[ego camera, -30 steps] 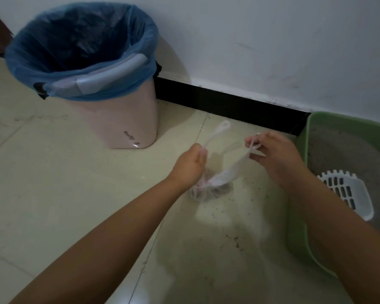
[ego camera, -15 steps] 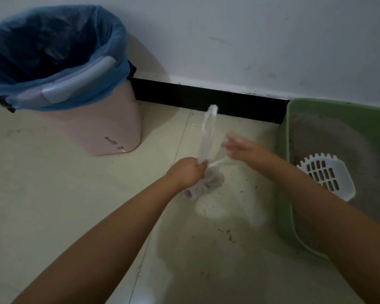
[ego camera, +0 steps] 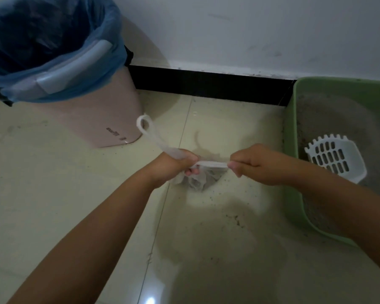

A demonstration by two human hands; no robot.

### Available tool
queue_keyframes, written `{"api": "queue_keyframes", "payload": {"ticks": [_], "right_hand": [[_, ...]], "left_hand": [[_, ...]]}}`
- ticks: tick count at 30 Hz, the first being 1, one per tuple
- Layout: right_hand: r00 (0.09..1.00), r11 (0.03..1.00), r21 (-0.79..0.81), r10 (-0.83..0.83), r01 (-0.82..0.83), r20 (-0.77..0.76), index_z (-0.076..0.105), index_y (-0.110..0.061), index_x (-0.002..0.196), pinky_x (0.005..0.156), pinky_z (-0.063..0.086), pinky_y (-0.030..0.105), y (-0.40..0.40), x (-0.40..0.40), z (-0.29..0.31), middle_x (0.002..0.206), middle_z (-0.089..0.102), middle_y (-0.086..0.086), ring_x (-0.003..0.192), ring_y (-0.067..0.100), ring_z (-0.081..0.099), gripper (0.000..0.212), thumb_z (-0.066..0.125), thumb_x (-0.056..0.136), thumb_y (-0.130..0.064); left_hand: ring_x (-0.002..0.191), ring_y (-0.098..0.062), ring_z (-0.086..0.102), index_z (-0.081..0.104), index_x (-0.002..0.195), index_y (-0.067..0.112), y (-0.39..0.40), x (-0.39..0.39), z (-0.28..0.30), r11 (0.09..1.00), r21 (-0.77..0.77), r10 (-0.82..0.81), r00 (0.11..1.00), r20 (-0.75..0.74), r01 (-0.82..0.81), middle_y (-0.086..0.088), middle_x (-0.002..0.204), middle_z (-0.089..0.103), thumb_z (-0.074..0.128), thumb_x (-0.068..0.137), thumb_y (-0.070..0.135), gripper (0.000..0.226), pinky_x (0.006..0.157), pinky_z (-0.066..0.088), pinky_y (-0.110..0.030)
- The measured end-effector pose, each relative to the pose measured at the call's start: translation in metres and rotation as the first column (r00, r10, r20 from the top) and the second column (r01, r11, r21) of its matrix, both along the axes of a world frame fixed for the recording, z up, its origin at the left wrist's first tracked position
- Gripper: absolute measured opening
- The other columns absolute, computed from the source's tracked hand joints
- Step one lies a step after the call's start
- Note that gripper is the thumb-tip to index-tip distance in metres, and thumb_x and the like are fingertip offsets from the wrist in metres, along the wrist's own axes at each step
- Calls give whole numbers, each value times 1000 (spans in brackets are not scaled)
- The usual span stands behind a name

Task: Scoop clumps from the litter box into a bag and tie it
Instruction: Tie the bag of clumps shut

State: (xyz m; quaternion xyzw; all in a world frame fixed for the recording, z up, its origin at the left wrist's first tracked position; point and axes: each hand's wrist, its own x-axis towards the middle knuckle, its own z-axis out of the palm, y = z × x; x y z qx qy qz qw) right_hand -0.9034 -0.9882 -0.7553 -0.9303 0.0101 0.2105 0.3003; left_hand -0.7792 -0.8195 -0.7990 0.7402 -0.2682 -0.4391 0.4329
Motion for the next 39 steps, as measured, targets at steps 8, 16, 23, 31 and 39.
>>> {"api": "queue_keyframes", "payload": {"ticks": [8,16,23,31,39], "right_hand": [[953,980,142,173,-141,-248,63,-9,87,75,41,24,30,-23,-47,72,59,7,76,21,56,31,38,99,-22],[985,992,-92,-70,85,155,66,-10,107,89,39,25,20,-10,-67,104,67,11,99,23,58,38,48,87,-38],[992,995,-55,-77,82,95,56,-14,125,84,37,26,37,1,-66,120,62,12,105,23,55,33,49,93,-22],[982,989,-16,-146,149,119,60,-8,79,68,35,27,41,6,-65,82,60,12,79,20,49,28,38,97,-13],[974,981,-31,-188,193,127,63,-4,105,71,29,22,35,13,-68,103,65,16,81,15,47,34,35,97,-22]], "left_hand": [[38,1,50,61,61,5,1,-22,-10,931,-11,359,920,-157,-365,6,41,56,61,78,-15,26,41,40,-10],[48,-6,52,57,42,19,9,-30,-6,978,-7,210,977,28,-210,9,44,54,72,70,-9,42,52,43,-18],[52,-1,47,54,60,22,8,-42,3,972,122,169,960,223,-199,8,59,51,72,78,10,29,45,39,-3],[60,-11,41,54,66,10,0,-39,-20,928,-50,291,633,717,-370,10,64,38,44,85,15,22,56,29,-12],[80,-21,58,57,88,10,-6,-38,-23,934,-50,337,821,461,-355,-3,80,58,47,91,9,10,72,47,-26]]}}
